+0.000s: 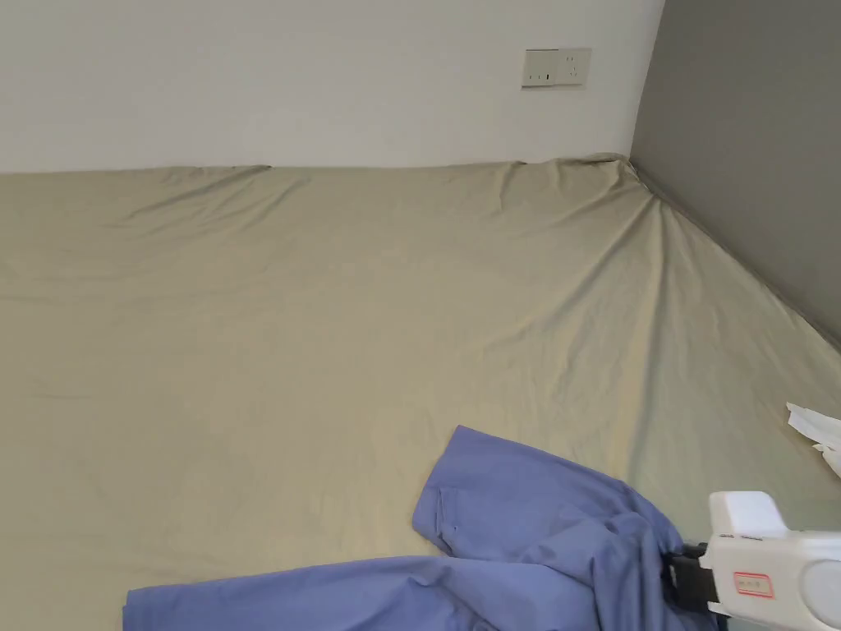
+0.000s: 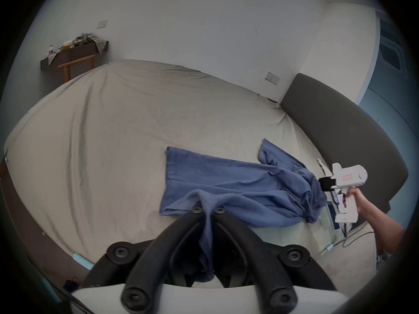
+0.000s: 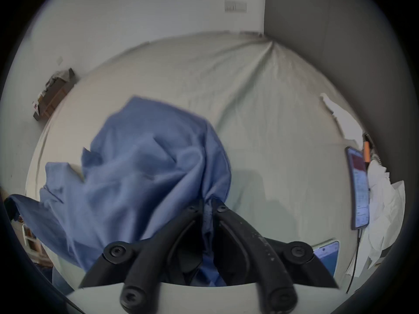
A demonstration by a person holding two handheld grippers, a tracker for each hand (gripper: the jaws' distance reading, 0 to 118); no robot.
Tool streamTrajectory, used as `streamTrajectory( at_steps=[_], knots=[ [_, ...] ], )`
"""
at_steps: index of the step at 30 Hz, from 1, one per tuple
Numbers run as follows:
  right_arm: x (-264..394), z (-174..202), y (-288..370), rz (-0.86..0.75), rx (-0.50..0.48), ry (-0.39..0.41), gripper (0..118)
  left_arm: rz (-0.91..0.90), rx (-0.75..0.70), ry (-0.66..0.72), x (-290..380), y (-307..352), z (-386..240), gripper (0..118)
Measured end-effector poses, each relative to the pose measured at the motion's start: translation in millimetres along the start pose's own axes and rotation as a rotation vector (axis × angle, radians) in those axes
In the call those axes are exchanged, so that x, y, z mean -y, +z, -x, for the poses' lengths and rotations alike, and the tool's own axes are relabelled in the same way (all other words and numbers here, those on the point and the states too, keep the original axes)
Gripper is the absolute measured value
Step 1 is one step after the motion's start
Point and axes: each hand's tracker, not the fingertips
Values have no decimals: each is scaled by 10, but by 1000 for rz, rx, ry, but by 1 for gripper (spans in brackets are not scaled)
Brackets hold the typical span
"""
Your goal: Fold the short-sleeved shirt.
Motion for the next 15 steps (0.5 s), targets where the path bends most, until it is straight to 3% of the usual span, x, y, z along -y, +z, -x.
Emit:
streamTrajectory(
  at_steps=[4,8,12,15],
  knots=[
    [129,-36,873,-266,-64,-230,7,-162,-54,121,-259,231,199,1],
    [188,-40,1683,-478,-36,-286,6,-332,-116,180,-648,555,388,1],
    [111,-85,2147,-558,10,-321,6,-467,-161,168,-991,860,479,1],
    [89,-252,2384,-614,-105,-495,6,-528,-116,249,-1251,1037,528,1]
  ],
)
